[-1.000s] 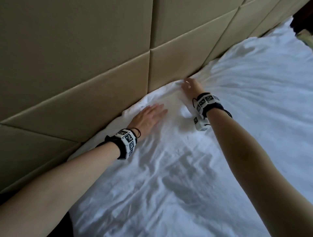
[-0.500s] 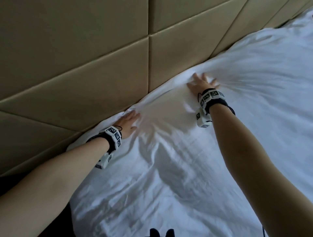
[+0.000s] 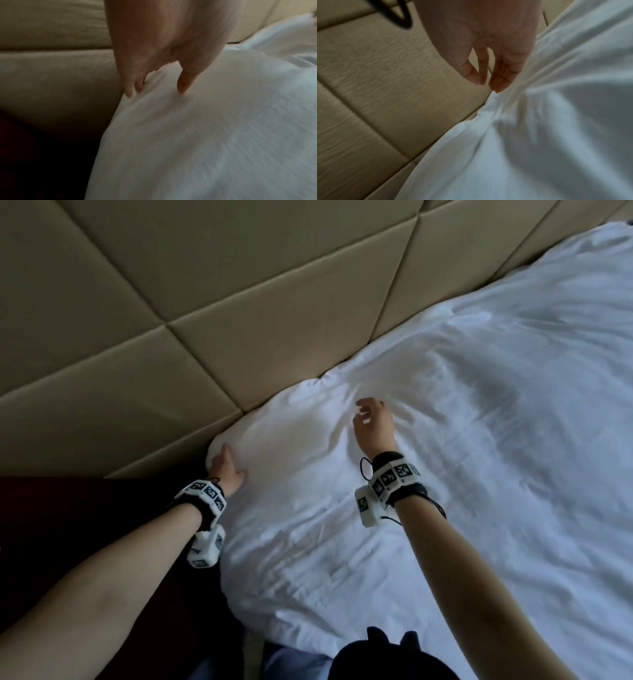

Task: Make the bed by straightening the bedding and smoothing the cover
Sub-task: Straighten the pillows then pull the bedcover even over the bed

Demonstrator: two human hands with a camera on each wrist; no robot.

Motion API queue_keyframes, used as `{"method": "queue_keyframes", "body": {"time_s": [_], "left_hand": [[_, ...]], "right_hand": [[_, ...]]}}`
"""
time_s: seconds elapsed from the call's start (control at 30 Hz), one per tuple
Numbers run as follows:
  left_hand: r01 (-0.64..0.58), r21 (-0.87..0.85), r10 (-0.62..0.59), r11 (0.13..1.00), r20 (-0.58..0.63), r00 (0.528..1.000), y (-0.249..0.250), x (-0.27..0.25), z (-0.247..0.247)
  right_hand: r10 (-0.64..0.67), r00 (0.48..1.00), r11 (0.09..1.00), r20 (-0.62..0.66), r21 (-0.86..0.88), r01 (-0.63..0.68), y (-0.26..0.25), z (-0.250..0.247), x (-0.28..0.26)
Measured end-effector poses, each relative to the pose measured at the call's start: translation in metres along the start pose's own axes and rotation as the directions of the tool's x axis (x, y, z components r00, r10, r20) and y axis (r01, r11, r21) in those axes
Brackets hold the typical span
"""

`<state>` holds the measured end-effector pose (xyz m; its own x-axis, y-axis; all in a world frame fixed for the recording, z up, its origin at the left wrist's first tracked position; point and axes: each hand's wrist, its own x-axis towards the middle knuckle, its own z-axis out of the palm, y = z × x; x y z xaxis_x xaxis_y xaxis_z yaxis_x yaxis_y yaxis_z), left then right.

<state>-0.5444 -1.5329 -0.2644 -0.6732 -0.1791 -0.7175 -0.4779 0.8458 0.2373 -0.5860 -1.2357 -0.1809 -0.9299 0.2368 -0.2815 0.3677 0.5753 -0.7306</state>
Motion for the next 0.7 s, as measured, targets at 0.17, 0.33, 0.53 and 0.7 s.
{"method": "queue_keyframes", "body": {"time_s": [0.17, 0.33, 0.53, 0.7], "left_hand": [[0.226, -0.174, -0.199, 0.959, 0.157, 0.967, -0.058, -0.006, 0.051], [0.355, -0.334, -0.268, 0.873, 0.280, 0.922, -0.103, -0.026, 0.104], [0.428, -0.533, -0.224, 0.730, 0.406, 0.886, -0.215, 0.064, 0.230], [0.610, -0.616, -0.174, 0.498, 0.618, 0.766, -0.203, 0.025, 0.213]], "right_hand": [[0.152, 0.988, 0.985, 0.018, 0.084, -0.153, 0.019, 0.055, -0.092], [0.328, 0.936, 0.921, 0.131, 0.175, -0.348, 0.050, 0.096, -0.210], [0.498, 0.863, 0.845, 0.084, 0.179, -0.505, 0.099, 0.144, -0.350], [0.625, 0.779, 0.768, 0.055, 0.139, -0.626, 0.129, 0.176, -0.420]]}}
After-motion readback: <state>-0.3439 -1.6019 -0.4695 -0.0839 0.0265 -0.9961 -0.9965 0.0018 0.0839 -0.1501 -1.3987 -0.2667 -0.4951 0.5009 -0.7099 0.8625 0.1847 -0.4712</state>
